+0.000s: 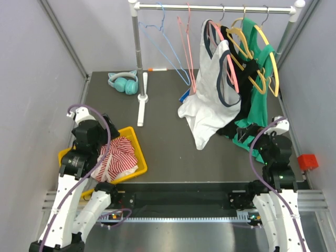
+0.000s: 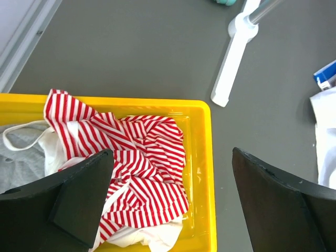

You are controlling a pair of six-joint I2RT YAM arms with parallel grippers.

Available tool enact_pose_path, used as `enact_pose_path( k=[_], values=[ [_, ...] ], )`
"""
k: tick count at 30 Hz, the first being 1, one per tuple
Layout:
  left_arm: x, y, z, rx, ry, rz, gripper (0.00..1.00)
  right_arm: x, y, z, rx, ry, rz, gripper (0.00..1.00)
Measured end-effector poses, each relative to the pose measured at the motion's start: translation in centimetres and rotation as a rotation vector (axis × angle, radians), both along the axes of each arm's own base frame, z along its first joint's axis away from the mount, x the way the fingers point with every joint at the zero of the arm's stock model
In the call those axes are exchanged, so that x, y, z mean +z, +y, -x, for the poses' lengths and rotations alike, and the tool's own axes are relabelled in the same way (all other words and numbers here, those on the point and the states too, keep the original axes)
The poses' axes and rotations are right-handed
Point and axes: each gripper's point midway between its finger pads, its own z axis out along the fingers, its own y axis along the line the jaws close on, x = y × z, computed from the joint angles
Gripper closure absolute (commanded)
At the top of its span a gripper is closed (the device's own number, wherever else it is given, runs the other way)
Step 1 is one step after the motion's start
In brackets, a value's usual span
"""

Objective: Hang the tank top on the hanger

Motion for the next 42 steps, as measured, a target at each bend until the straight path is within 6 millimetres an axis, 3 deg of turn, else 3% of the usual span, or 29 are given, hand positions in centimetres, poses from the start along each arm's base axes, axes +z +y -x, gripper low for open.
enact_pose_path(
  k=[5, 14, 16, 26, 29, 30, 33, 34, 39, 42],
  values=[
    [-0.7, 0.5, -0.4, 0.037, 0.063, -0.024, 0.01, -0.2, 0.0, -0.2, 0.001, 0.011, -0.001, 0.0],
    [-7.2, 3.4, 0.2, 0.291, 0.422, -0.099, 0.01, -1.2, 0.6, -0.8, 0.032, 0.056, -0.016, 0.0],
    [-7.9, 3.7, 0.6, 0.326, 0.457, -0.104, 0.02, -1.1, 0.7, -0.8, 0.035, 0.051, -0.018, 0.0],
    [-12.3, 4.6, 2.9, 0.428, 0.525, -0.08, 0.2, -0.5, 1.0, -0.6, 0.045, 0.025, -0.04, 0.0],
    [-13.0, 4.8, 3.0, 0.437, 0.529, -0.086, 0.3, -0.3, 1.1, -0.5, 0.045, 0.016, -0.044, 0.0],
    [-13.2, 4.9, 2.9, 0.438, 0.527, -0.087, 0.45, -0.3, 1.1, -0.5, 0.047, 0.015, -0.044, 0.0],
    [-14.1, 4.9, 2.6, 0.438, 0.536, -0.09, 0.77, -0.3, 1.2, -0.5, 0.051, 0.017, -0.05, 0.0],
    [-14.3, 4.9, 2.5, 0.441, 0.539, -0.088, 1.0, -0.4, 1.2, -0.5, 0.052, 0.018, -0.053, 0.0],
    [-14.5, 4.6, 1.5, 0.409, 0.526, -0.088, 1.0, -0.8, 1.4, -0.4, 0.062, 0.029, -0.056, 0.0],
    [-13.5, 4.1, 0.6, 0.36, 0.496, -0.073, 1.0, -0.9, 1.6, -0.4, 0.07, 0.033, -0.057, 0.0]
  ],
)
